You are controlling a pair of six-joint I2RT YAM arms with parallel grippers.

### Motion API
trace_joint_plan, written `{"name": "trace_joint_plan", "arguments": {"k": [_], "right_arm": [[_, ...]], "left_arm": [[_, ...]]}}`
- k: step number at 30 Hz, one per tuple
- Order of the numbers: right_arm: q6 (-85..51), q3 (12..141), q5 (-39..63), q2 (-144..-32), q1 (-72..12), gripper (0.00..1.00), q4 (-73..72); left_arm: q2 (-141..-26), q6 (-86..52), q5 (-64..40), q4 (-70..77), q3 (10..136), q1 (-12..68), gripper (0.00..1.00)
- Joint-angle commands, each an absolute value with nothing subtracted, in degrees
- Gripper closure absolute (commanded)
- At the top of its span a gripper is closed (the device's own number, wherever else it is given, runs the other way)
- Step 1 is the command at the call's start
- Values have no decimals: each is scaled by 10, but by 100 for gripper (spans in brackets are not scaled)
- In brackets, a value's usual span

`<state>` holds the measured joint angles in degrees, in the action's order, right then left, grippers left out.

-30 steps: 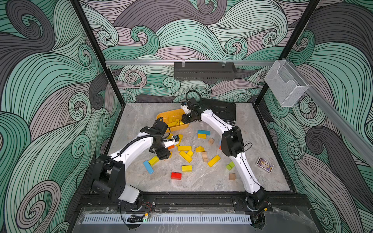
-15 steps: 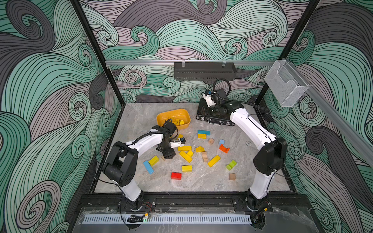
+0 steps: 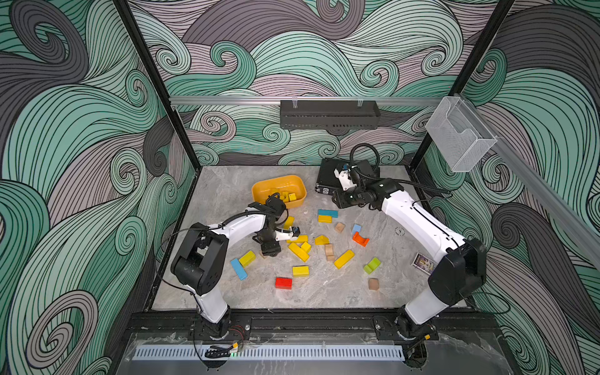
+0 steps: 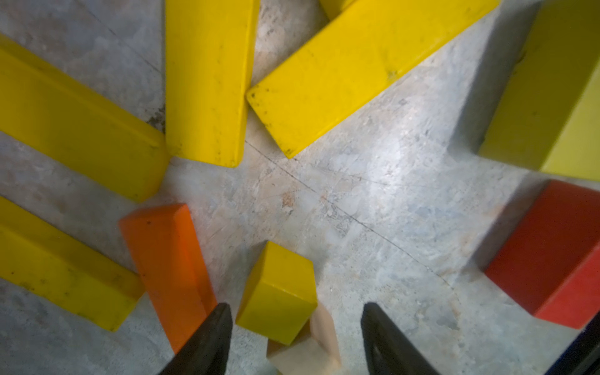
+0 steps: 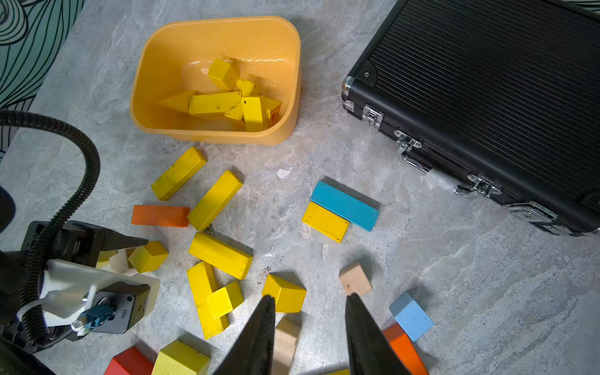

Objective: Pick out the yellow building blocks
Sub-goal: Pick up the building block from the center of the board.

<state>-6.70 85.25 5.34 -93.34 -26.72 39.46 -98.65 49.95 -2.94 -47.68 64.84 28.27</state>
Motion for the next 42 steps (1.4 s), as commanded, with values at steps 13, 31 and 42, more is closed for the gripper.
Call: {"name": "trace_joint_plan", "arguments": {"k": [13,31,42], "right_arm": [[-80,809,43,-917,-265,62,385],[-80,788,37,-898,-265,63,386],[-77,744,35,-836,-259,63,389]], "left_arm": [[-1026,558,0,-466,669,291,49],[-1065,513,-5,-479,702,292,92],[-1005,396,-72,-564,802,285,93]]}}
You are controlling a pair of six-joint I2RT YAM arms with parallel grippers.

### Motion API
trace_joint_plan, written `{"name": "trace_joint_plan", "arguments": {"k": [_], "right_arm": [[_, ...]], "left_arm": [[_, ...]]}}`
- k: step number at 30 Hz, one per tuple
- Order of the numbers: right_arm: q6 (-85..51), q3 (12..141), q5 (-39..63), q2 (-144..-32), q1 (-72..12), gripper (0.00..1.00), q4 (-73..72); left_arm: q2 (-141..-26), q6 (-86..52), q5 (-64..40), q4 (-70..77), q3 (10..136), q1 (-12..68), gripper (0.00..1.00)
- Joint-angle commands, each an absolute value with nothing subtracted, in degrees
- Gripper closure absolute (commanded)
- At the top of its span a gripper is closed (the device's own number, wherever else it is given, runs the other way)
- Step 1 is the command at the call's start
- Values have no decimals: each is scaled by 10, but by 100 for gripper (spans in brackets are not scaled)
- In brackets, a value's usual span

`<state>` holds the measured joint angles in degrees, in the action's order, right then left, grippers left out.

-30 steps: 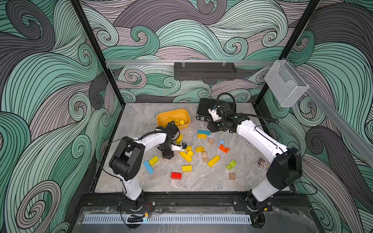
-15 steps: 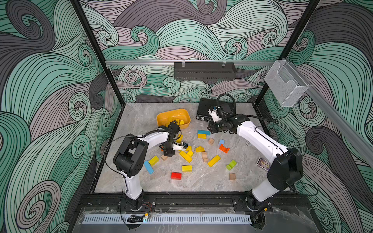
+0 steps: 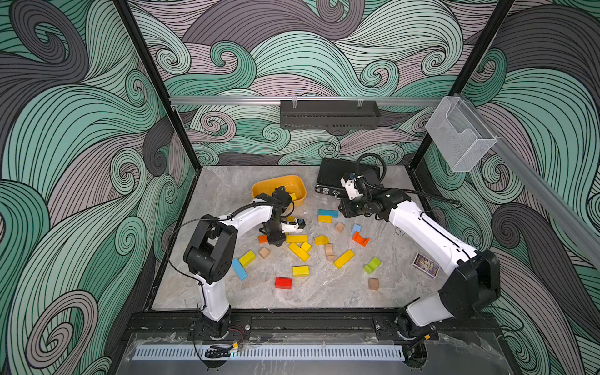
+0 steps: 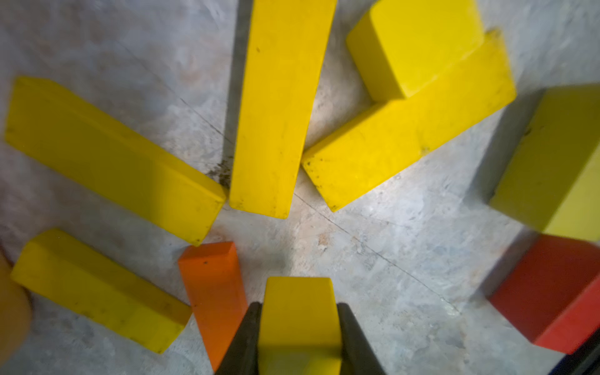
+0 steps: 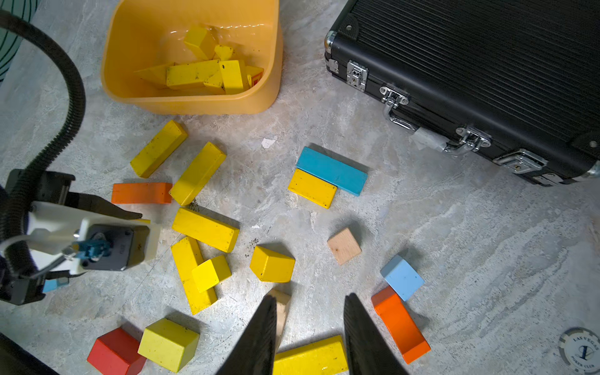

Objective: Pick out the yellow building blocks
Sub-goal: Pick up the building block from the center of the board, then place the building block in the storage box.

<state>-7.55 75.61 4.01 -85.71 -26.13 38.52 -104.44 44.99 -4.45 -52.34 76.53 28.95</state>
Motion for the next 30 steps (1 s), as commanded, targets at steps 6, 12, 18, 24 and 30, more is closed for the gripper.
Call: {"name": "trace_joint_plan", "arguments": {"k": [6,12,18,24,30], "right_arm": [[-84,690,66,-796,-260,62,400],[-103,625,99,-752,-284,62,402],[-117,589,83,-736,-355,61,408],[-149,571,70,-735,-418,59,400],[-157,574,62,-764,-458,59,384]], "left_arm": [[-1013,322,-65,-559,898,253,91],[-1114,268,-39,-557,1043,192,91],[-1249,241,7,-583,1201,155,92],[-1353,240,27,-631,1309,142,91],[-1385,250,25,-634,1309,141,84]]}}
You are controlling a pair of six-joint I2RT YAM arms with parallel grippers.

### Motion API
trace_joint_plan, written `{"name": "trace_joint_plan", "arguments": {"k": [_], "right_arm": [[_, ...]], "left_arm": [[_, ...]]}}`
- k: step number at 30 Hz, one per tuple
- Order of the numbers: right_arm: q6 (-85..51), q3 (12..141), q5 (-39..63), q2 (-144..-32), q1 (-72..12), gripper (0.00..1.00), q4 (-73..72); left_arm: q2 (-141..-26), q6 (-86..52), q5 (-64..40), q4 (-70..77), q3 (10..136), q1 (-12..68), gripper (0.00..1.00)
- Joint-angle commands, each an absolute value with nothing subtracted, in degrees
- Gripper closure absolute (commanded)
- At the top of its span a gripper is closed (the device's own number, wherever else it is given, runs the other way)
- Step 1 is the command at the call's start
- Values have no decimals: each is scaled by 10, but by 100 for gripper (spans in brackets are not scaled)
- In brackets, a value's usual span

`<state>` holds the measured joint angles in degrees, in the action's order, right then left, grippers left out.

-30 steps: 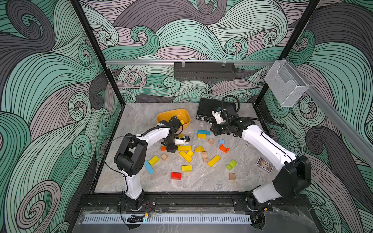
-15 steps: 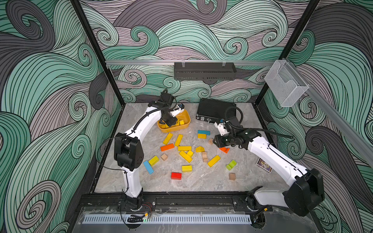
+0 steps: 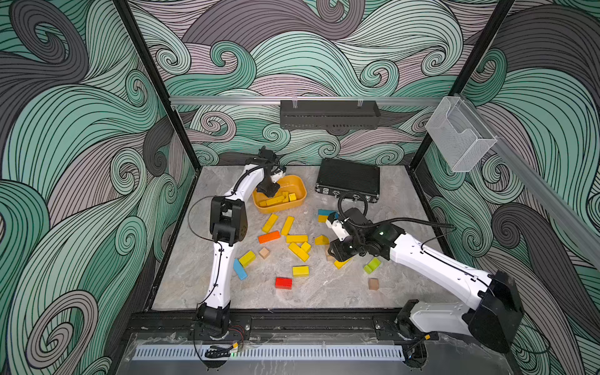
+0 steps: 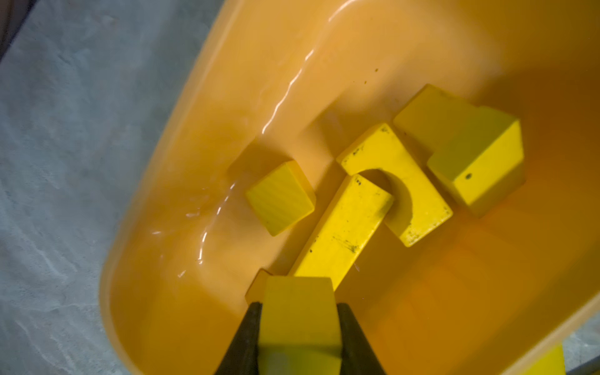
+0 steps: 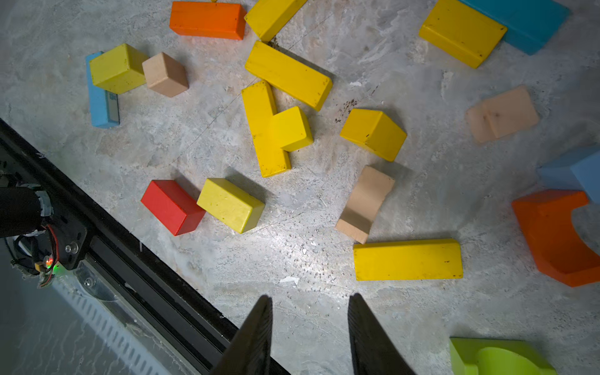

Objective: Pick out the yellow building blocks
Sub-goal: Place the building block in the storage box.

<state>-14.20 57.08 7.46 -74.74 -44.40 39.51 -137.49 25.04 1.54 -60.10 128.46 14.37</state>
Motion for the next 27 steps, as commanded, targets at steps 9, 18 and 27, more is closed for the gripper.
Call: {"name": "trace_joint_plan", "arguments": {"k": [9,18,27], "right_arm": [[-154,608,51,-842,-495,58,350],[-145,665,55,-916,-496,57,340],[-115,711,54,-993,-495,54,350]], "left_arm": [[-1391,251,22,-635,1279,129,49],[-1342,249,2,-647,1269,124,37],[-1186,224,-54,-646,1190,120,34]]}}
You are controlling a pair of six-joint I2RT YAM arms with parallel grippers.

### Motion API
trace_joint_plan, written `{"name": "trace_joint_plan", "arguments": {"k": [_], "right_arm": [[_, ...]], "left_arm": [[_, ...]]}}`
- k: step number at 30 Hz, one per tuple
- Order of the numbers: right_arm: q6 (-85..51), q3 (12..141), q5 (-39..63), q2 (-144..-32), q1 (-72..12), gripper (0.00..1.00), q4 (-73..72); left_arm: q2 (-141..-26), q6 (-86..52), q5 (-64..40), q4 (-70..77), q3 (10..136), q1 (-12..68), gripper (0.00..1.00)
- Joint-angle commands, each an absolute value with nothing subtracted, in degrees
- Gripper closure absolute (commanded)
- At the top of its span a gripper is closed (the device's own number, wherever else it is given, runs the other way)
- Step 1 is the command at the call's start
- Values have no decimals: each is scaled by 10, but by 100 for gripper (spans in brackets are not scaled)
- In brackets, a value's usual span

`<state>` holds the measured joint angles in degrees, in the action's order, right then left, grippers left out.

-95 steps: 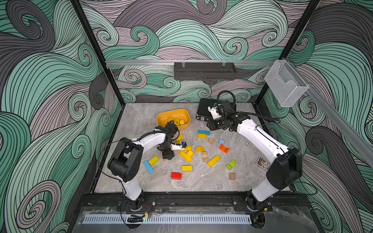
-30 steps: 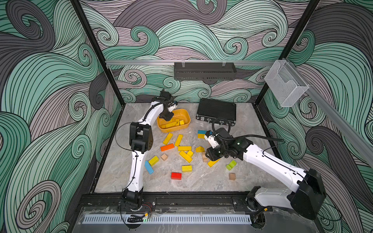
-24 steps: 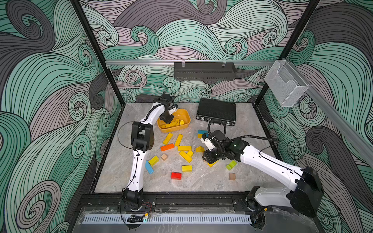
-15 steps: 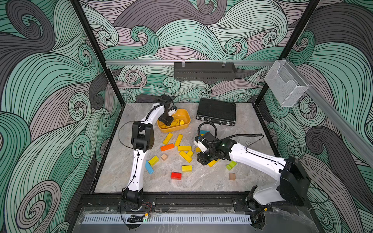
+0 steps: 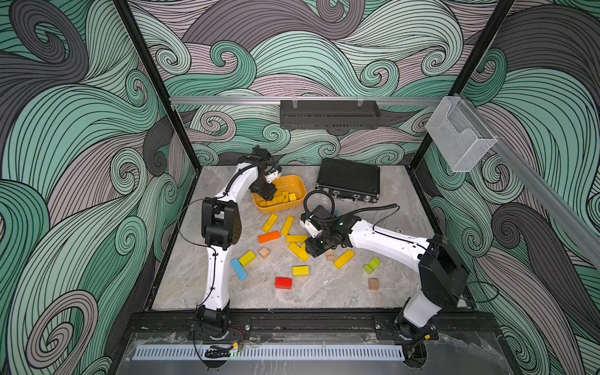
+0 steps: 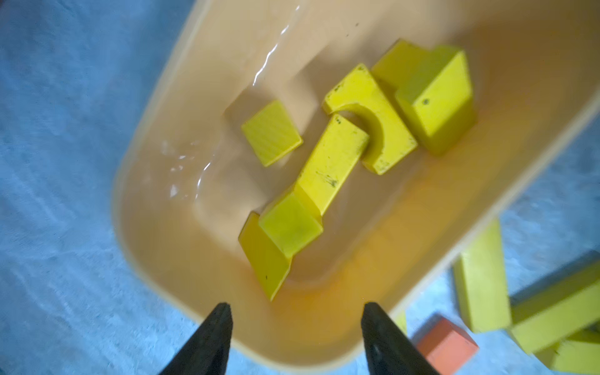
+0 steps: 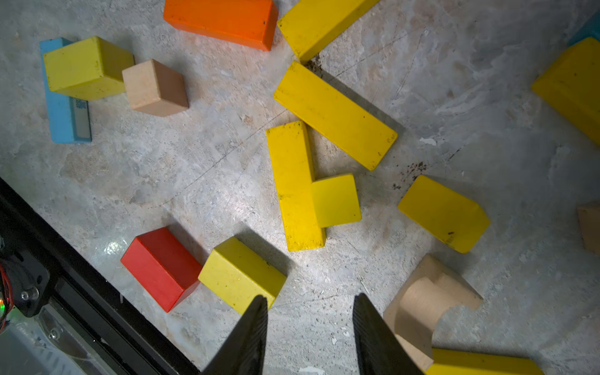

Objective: Pick out the yellow building blocks
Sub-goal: Place the building block in the storage box, then pick up the building block from the center of the board.

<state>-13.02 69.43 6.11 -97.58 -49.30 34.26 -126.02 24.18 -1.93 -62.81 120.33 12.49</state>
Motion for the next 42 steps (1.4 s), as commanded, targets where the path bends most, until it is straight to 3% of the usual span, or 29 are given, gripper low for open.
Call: {"name": "trace_joint_plan", "arguments": {"k": [1,3,7,9,20,31,42], "right_arm": [[-111,717,50,-1002,-496,54,351],[-105,724,45,-1017,-496,53,352],[-93,750,41,-1048,-495,52,359],[-89,760,40,-1060,-495,51,361],[-69,808,15,-1120,-493,50,389],[-56,816,5,-1143,-479,50,395],[-52,831,19,-1170,-469,56,399]], "left_arm": [[-1164,222,-60,-645,1173,119,34],[-1124,218,-74,-637,1136,117,32],[-1019,212,-106,-597,1036,110,13],[-971,214,-117,-572,985,107,10],[-836,208,-135,-543,836,86,9],[-819,207,-143,-556,805,72,9],[-822,209,-149,-571,794,70,12]]}}
